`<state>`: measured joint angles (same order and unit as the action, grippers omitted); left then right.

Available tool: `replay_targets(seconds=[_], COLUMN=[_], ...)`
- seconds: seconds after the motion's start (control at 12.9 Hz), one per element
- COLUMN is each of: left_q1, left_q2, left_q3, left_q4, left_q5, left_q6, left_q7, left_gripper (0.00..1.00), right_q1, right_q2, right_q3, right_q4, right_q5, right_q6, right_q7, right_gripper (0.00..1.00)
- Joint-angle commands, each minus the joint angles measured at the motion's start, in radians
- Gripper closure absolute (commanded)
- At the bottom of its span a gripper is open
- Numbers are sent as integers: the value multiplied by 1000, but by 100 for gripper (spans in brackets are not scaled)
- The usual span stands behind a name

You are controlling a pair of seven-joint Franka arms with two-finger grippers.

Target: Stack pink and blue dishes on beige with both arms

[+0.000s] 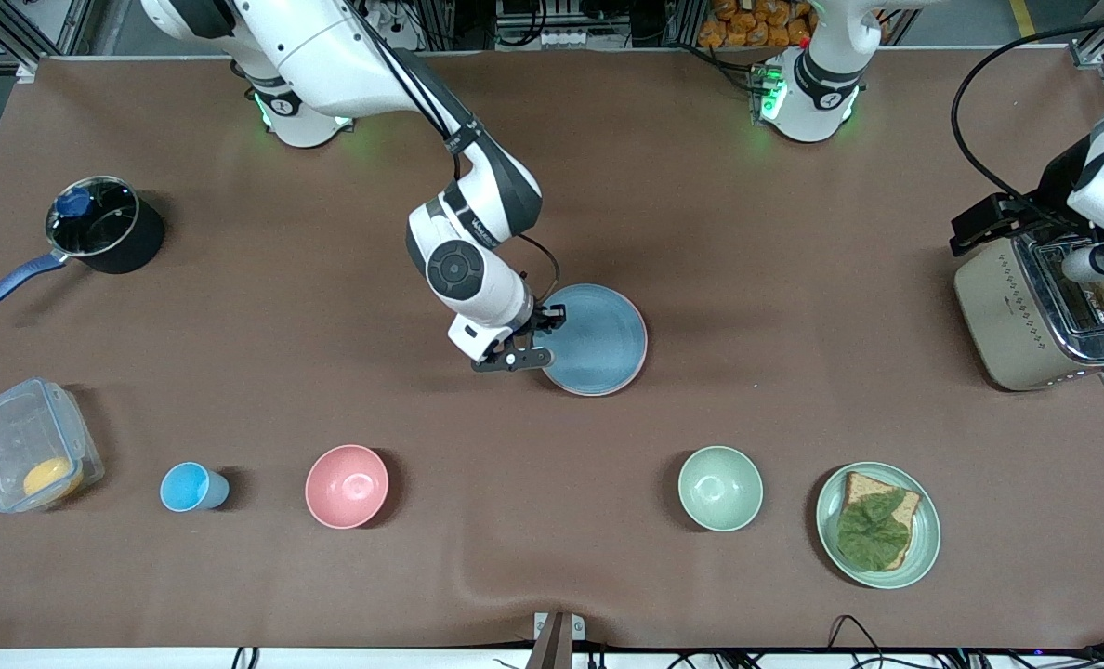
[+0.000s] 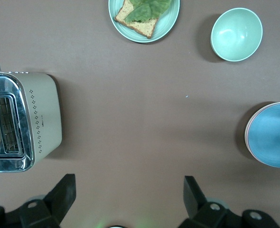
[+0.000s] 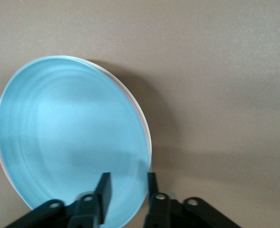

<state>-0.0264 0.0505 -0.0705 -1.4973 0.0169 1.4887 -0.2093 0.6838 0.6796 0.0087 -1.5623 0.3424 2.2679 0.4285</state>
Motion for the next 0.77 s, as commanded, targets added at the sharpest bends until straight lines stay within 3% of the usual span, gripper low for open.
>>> replay_targets(seconds=[0.0,0.39,0.7], left_q1=[-4,-4,2], left_q2=[0,0,-3], left_q3=[1,1,1], left_q4=[0,8,15], left_q5=[20,21,23], left_q6=[-11,-11,-11], left_q7=[24,24,57], left_gripper=[0,0,0], right_q1=[-22,-179,-254], right_q2=[-43,-162,-305], right_q3=[-13,-16,-16], right_q4=[13,-7,-177], right_q5=[-14,-26,-82], right_q6=[-69,-278,-268], right_q7=[12,-164,-305], right_gripper=[0,0,0])
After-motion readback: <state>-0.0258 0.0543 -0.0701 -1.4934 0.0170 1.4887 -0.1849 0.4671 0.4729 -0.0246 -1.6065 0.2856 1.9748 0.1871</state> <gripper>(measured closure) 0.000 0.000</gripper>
